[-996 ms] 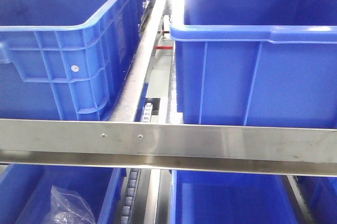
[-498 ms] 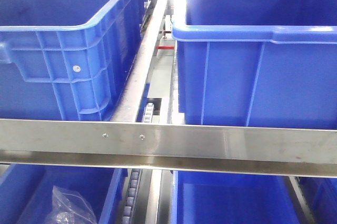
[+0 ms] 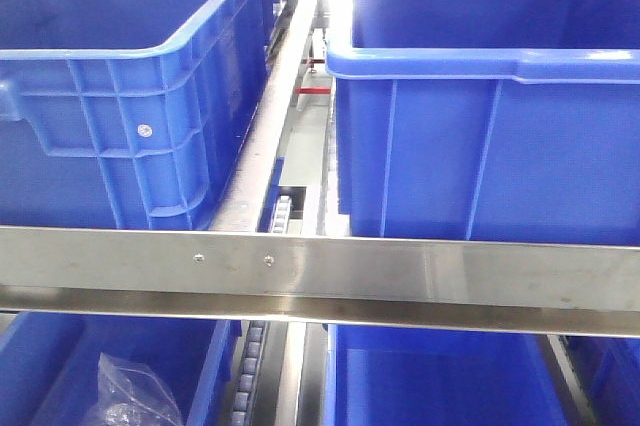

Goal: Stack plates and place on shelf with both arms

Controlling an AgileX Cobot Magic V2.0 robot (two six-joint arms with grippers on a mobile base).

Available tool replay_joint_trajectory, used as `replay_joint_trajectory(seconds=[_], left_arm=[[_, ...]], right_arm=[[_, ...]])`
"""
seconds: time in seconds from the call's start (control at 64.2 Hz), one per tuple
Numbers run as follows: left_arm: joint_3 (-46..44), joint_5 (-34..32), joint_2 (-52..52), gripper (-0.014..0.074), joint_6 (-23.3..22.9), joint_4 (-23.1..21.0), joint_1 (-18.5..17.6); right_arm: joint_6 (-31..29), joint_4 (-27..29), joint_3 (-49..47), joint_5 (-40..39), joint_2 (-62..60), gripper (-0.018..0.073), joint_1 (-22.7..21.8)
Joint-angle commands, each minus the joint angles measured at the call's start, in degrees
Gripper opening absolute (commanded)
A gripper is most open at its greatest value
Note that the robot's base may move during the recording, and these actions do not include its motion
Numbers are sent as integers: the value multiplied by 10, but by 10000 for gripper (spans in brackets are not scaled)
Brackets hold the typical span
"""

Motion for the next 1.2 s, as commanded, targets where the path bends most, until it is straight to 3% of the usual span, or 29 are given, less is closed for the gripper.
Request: replay_joint_trajectory(seconds=[0.0,1.183], left_arm=[[-16,-46,-3,97,-3,-2,1],[-16,-44,-3,97,-3,-2,1]], right_arm=[[-2,-2,2,-53,-21,15,-2],[-2,-2,2,-43,-30,15,-2]])
